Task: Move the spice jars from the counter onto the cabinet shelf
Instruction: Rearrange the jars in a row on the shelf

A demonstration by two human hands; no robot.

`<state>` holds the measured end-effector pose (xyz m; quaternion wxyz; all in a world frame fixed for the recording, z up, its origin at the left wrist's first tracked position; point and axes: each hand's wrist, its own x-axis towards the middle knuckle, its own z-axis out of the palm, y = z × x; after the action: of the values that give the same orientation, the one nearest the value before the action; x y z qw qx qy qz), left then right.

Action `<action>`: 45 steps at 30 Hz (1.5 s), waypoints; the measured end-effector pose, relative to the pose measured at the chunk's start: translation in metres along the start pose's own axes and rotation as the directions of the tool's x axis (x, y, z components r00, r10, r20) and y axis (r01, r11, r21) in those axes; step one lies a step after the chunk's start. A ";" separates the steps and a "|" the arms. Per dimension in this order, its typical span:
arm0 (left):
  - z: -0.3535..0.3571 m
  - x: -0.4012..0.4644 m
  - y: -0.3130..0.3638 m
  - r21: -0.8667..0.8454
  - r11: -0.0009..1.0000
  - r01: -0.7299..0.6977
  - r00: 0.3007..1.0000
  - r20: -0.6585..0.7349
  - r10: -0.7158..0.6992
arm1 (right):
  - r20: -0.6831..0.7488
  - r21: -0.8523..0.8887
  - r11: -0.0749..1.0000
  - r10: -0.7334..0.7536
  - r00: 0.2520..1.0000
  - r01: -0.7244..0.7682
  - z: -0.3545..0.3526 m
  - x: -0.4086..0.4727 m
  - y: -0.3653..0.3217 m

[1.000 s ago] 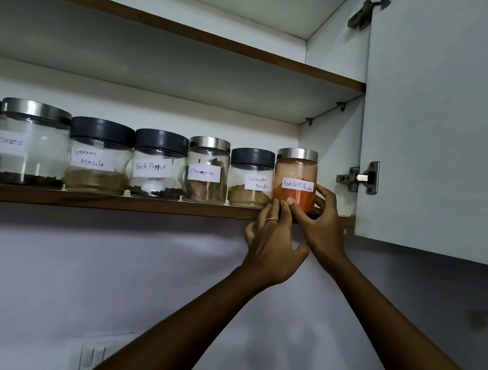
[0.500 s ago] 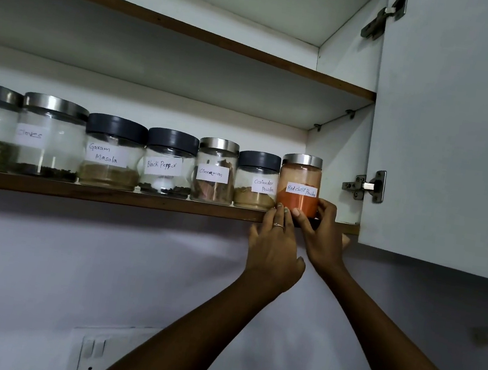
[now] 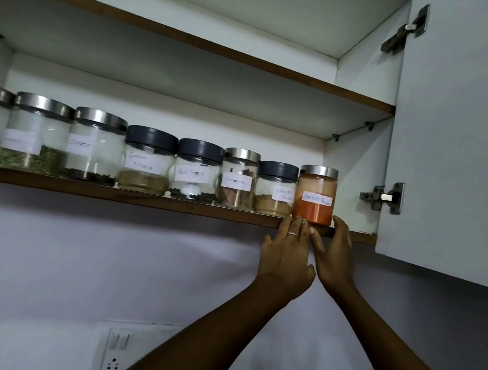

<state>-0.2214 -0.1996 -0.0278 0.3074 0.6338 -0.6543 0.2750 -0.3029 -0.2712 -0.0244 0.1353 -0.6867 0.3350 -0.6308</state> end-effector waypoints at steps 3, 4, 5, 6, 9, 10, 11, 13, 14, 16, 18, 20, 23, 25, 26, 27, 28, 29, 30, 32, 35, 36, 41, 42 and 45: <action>-0.016 -0.019 -0.011 -0.025 0.998 -0.058 0.990 -0.128 0.054 | -0.131 -0.041 0.998 -0.053 0.990 0.048 0.007 -0.026 -0.007; -0.022 -0.026 -0.015 -0.015 0.995 -0.095 0.980 -0.176 0.091 | -0.162 -0.059 0.995 -0.087 0.983 0.078 0.009 -0.034 -0.011; -0.030 -0.034 -0.022 0.007 0.992 -0.129 0.968 -0.218 0.127 | -0.176 -0.070 0.991 -0.121 0.977 0.110 0.015 -0.042 -0.016; -0.038 -0.041 -0.026 0.037 0.986 -0.164 0.951 -0.258 0.168 | -0.172 -0.073 0.987 -0.154 0.973 0.143 0.017 -0.048 -0.021; -0.065 -0.061 -0.052 0.139 0.964 -0.226 0.891 -0.371 0.262 | -0.088 -0.011 0.974 -0.229 0.970 0.228 0.033 -0.064 -0.052; -0.076 -0.067 -0.062 0.163 0.960 -0.229 0.876 -0.395 0.276 | -0.058 0.011 0.966 -0.258 0.964 0.259 0.039 -0.068 -0.066; -0.089 -0.073 -0.074 0.182 0.958 -0.222 0.870 -0.406 0.279 | -0.037 0.050 0.954 -0.295 0.955 0.296 0.046 -0.072 -0.080; -0.114 -0.083 -0.093 0.187 0.964 -0.188 0.870 -0.423 0.252 | -0.001 0.119 0.926 -0.362 0.932 0.359 0.058 -0.080 -0.109; -0.127 -0.089 -0.103 0.176 0.970 -0.169 0.875 -0.427 0.230 | 0.009 0.148 0.913 -0.384 0.923 0.379 0.064 -0.084 -0.123; -0.152 -0.101 -0.125 0.152 0.980 -0.127 0.875 -0.448 0.183 | 0.007 0.191 0.888 -0.427 0.904 0.418 0.078 -0.093 -0.151; -0.177 -0.114 -0.148 0.147 0.986 -0.083 0.871 -0.470 0.143 | -0.004 0.226 0.863 -0.464 0.886 0.453 0.094 -0.102 -0.178; -0.199 -0.126 -0.170 0.156 0.987 -0.038 0.859 -0.500 0.112 | -0.014 0.244 0.840 -0.497 0.868 0.485 0.109 -0.112 -0.202; -0.233 -0.146 -0.204 0.179 0.984 0.000 0.839 -0.535 0.098 | -0.044 0.237 0.830 -0.510 0.859 0.505 0.136 -0.129 -0.241; -0.255 -0.158 -0.228 0.178 0.984 0.009 0.824 -0.559 0.093 | -0.061 0.230 0.835 -0.501 0.863 0.501 0.154 -0.139 -0.267; -0.264 -0.163 -0.239 0.173 0.985 0.014 0.818 -0.568 0.088 | -0.061 0.230 0.835 -0.500 0.864 0.500 0.162 -0.143 -0.279; -0.273 -0.167 -0.251 0.165 0.986 0.020 0.815 -0.575 0.079 | -0.060 0.229 0.836 -0.500 0.864 0.499 0.171 -0.147 -0.291; -0.282 -0.172 -0.263 0.153 0.988 0.028 0.810 -0.582 0.067 | -0.059 0.229 0.835 -0.501 0.863 0.500 0.180 -0.152 -0.304; -0.291 -0.176 -0.275 0.142 0.989 0.037 0.805 -0.591 0.055 | -0.059 0.227 0.834 -0.503 0.862 0.503 0.189 -0.156 -0.316; -0.300 -0.180 -0.288 0.136 0.990 0.044 0.800 -0.599 0.046 | -0.061 0.223 0.834 -0.505 0.861 0.505 0.198 -0.161 -0.329; -0.316 -0.187 -0.312 0.128 0.990 0.056 0.789 -0.613 0.035 | -0.061 0.227 0.826 -0.517 0.854 0.517 0.214 -0.170 -0.351; -0.337 -0.193 -0.343 0.113 0.988 0.102 0.766 -0.642 -0.006 | -0.039 0.243 0.806 -0.548 0.836 0.540 0.235 -0.179 -0.378; -0.343 -0.193 -0.352 0.100 0.987 0.126 0.756 -0.654 -0.031 | -0.025 0.237 0.804 -0.556 0.831 0.545 0.241 -0.180 -0.386; -0.361 -0.183 -0.391 -0.143 0.966 0.217 0.703 -0.664 -0.256 | 0.077 0.129 0.799 -0.599 0.797 0.588 0.271 -0.168 -0.411; -0.363 -0.179 -0.397 -0.210 0.950 0.231 0.701 -0.641 -0.313 | 0.099 0.089 0.794 -0.608 0.787 0.602 0.276 -0.163 -0.413; -0.365 -0.167 -0.412 -0.253 0.926 0.281 0.767 -0.520 -0.375 | 0.161 -0.053 0.776 -0.615 0.772 0.629 0.289 -0.145 -0.417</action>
<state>0.2105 0.1658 0.0758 0.5787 0.6030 -0.4338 0.3367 0.0968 0.0597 0.0685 -0.0944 -0.8057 0.1112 -0.5741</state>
